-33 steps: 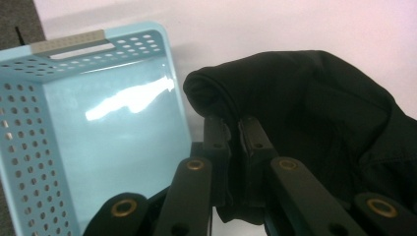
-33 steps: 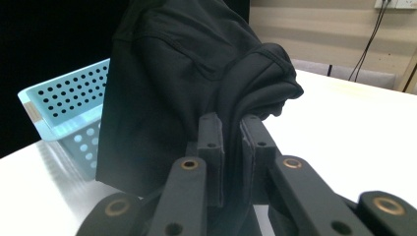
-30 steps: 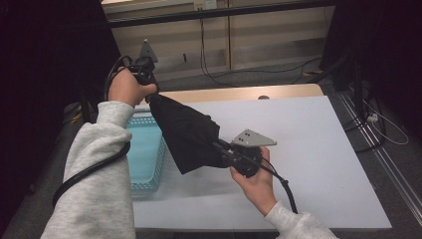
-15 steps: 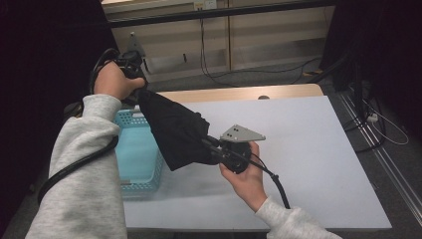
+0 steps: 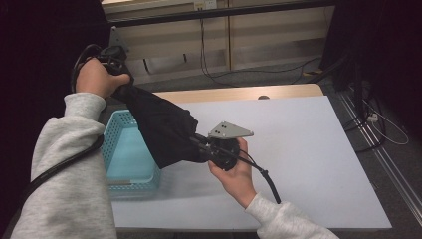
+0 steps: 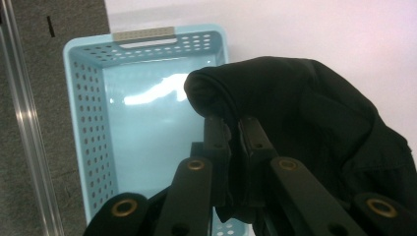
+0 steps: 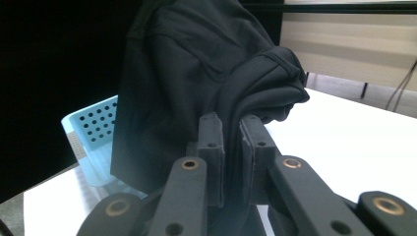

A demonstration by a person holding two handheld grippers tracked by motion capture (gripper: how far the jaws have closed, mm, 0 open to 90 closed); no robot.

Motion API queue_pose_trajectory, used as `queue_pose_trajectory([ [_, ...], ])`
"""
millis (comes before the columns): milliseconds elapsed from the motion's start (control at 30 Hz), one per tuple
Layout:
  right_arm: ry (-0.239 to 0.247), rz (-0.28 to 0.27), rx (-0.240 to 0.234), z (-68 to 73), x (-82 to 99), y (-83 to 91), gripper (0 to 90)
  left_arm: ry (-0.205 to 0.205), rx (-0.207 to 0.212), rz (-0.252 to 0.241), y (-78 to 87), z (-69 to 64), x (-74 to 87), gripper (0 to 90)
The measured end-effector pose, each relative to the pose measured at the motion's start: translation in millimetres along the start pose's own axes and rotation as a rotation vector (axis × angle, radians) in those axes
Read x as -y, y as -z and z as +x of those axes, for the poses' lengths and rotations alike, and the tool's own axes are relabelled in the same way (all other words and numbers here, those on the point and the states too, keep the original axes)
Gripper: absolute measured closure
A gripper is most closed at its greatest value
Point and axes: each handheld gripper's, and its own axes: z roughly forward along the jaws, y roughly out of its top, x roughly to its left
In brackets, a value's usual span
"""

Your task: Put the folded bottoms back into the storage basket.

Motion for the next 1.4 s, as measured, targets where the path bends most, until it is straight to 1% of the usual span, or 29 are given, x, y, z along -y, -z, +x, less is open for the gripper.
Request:
queue_pose_trajectory([
  [67, 0.007, 0.003, -0.012, 3.6, -2.2, -4.1, 81.2, 0.009, -0.007, -0.003, 2.1, 6.3, 1.1, 84.4],
  [133, 0.007, 0.001, -0.022, 7.4, -4.5, -8.2, 81.2, 0.020, -0.005, -0.003, 5.2, 12.9, 2.5, 84.4],
  [167, 0.009, 0.000, -0.028, 9.2, -5.6, -10.4, 81.2, 0.025, -0.005, -0.013, 6.7, 15.7, 3.6, 84.4],
  [233, 0.008, -0.001, -0.038, 12.7, -7.2, -13.7, 81.2, 0.028, -0.003, -0.013, 10.2, 20.9, 5.6, 84.4],
  [300, 0.016, -0.001, -0.047, 17.4, -8.9, -17.1, 81.2, 0.035, -0.012, -0.026, 12.9, 26.8, 8.3, 84.4],
  [333, 0.024, -0.002, -0.050, 20.0, -9.5, -19.4, 81.2, 0.041, -0.017, -0.023, 13.6, 29.5, 9.5, 84.4],
  [367, 0.026, -0.005, -0.052, 21.9, -9.7, -21.2, 81.1, 0.039, -0.013, -0.026, 14.2, 32.7, 10.3, 84.4],
  [400, 0.024, -0.004, -0.056, 23.7, -9.6, -23.1, 81.1, 0.045, -0.019, -0.031, 13.8, 34.9, 11.3, 84.4],
  [500, 0.022, 0.003, -0.066, 28.2, -7.5, -28.8, 81.1, 0.051, -0.011, -0.036, 9.2, 42.9, 13.9, 84.4],
  [600, 0.021, 0.013, -0.069, 31.2, -4.9, -35.2, 81.1, 0.060, -0.009, -0.032, 0.3, 50.0, 16.3, 84.4],
  [700, 0.014, 0.018, -0.076, 33.3, -2.2, -40.7, 81.1, 0.075, -0.004, -0.027, -3.1, 58.8, 18.8, 84.4],
  [833, 0.010, 0.014, -0.090, 37.4, -2.2, -47.6, 81.1, 0.087, -0.017, -0.031, -0.1, 72.0, 23.3, 84.4],
  [867, 0.015, 0.014, -0.097, 39.8, -2.5, -51.1, 81.1, 0.091, -0.019, -0.031, 0.6, 74.7, 24.0, 84.5],
  [900, 0.009, 0.016, -0.101, 41.7, -2.5, -53.3, 81.1, 0.097, -0.022, -0.038, 1.2, 80.1, 24.8, 84.5],
  [933, 0.009, 0.016, -0.108, 45.5, -2.7, -56.8, 81.1, 0.103, -0.032, -0.039, 1.3, 84.3, 25.1, 84.5],
  [967, 0.014, 0.016, -0.111, 49.2, -3.2, -59.7, 81.1, 0.103, -0.029, -0.040, 1.6, 87.5, 24.8, 84.5],
  [1000, 0.015, 0.011, -0.113, 51.8, -3.8, -62.0, 81.1, 0.100, -0.036, -0.047, 1.1, 93.3, 23.7, 84.5],
  [1033, 0.015, 0.011, -0.124, 56.2, -5.5, -67.1, 81.1, 0.098, -0.050, -0.055, 0.1, 97.3, 22.3, 84.4],
  [1100, 0.021, -0.005, -0.131, 64.0, -9.0, -75.9, 80.8, 0.097, -0.066, -0.080, -3.9, 105.6, 18.4, 84.3],
  [1133, 0.021, -0.007, -0.141, 68.2, -10.5, -81.0, 79.9, 0.078, -0.078, -0.093, -8.4, 109.3, 16.4, 84.1],
  [1167, 0.022, -0.013, -0.144, 71.9, -11.5, -86.2, 77.0, 0.051, -0.098, -0.129, -15.4, 112.9, 15.7, 82.9],
  [1200, 0.012, 0.006, -0.139, 73.8, -11.6, -91.7, 67.4, 0.045, -0.130, -0.162, -24.8, 117.1, 16.7, 77.6],
  [1233, 0.007, 0.022, -0.125, 73.6, -11.1, -94.3, 58.6, 0.054, -0.128, -0.178, -35.1, 120.3, 18.6, 60.9],
  [1267, 0.036, 0.017, -0.120, 72.8, -10.0, -92.9, 57.8, 0.045, -0.113, -0.173, -43.8, 121.3, 21.1, 46.5],
  [1300, 0.073, 0.006, -0.104, 70.5, -8.4, -89.2, 54.7, 0.025, -0.113, -0.163, -51.9, 120.3, 23.7, 48.0],
  [1333, 0.089, 0.012, -0.091, 66.4, -6.7, -85.1, 49.1, 0.015, -0.108, -0.161, -59.1, 118.5, 26.5, 46.0],
  [1367, 0.090, 0.029, -0.098, 60.9, -5.1, -81.4, 45.2, 0.008, -0.094, -0.162, -63.9, 117.6, 28.7, 43.4],
  [1400, 0.094, 0.040, -0.096, 56.2, -3.5, -78.1, 44.9, 0.011, -0.076, -0.150, -71.8, 115.6, 32.6, 41.2],
])
